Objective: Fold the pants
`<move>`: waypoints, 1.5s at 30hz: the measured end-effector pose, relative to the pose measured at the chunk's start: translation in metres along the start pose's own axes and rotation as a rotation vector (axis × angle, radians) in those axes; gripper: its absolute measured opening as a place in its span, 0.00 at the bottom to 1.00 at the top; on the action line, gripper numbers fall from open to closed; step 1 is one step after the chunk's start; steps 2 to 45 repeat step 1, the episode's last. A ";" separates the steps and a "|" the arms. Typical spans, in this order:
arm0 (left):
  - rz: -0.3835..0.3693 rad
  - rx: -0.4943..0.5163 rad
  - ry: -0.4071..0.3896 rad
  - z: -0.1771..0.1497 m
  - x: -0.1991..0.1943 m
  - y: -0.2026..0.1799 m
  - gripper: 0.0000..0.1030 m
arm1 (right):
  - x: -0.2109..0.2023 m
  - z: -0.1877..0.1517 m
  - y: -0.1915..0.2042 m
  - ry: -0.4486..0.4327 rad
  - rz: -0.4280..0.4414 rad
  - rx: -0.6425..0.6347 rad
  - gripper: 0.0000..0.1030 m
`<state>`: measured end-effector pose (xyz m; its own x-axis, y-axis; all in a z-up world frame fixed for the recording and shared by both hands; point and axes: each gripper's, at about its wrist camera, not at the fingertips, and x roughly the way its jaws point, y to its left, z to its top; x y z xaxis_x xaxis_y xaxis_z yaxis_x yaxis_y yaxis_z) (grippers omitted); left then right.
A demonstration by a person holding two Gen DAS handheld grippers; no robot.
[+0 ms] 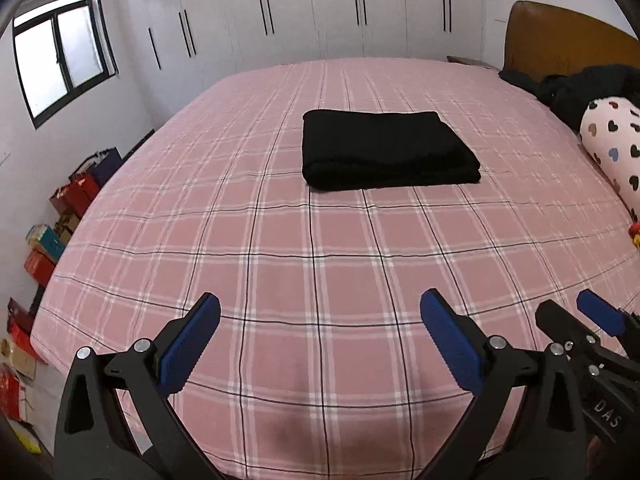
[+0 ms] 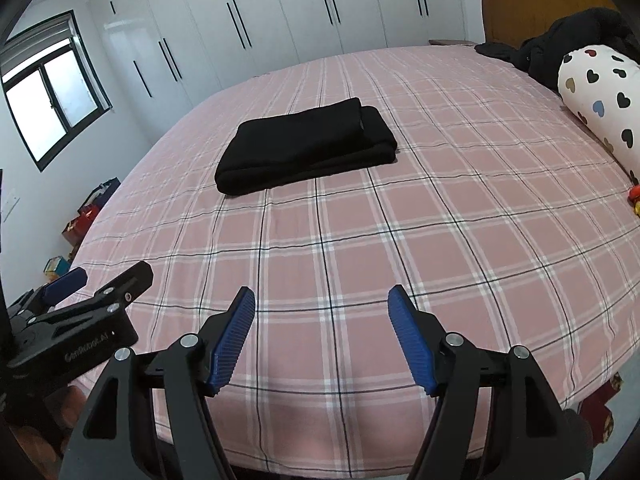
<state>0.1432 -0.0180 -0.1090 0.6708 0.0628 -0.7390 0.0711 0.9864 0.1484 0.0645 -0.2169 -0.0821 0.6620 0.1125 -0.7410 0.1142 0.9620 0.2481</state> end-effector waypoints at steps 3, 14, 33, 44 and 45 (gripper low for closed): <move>-0.010 0.005 0.000 -0.001 -0.001 -0.002 0.95 | 0.000 -0.001 0.001 0.001 0.002 -0.003 0.66; -0.010 0.005 0.000 -0.001 -0.001 -0.002 0.95 | 0.000 -0.001 0.001 0.001 0.002 -0.003 0.66; -0.010 0.005 0.000 -0.001 -0.001 -0.002 0.95 | 0.000 -0.001 0.001 0.001 0.002 -0.003 0.66; -0.010 0.005 0.000 -0.001 -0.001 -0.002 0.95 | 0.000 -0.001 0.001 0.001 0.002 -0.003 0.66; -0.010 0.005 0.000 -0.001 -0.001 -0.002 0.95 | 0.000 -0.001 0.001 0.001 0.002 -0.003 0.66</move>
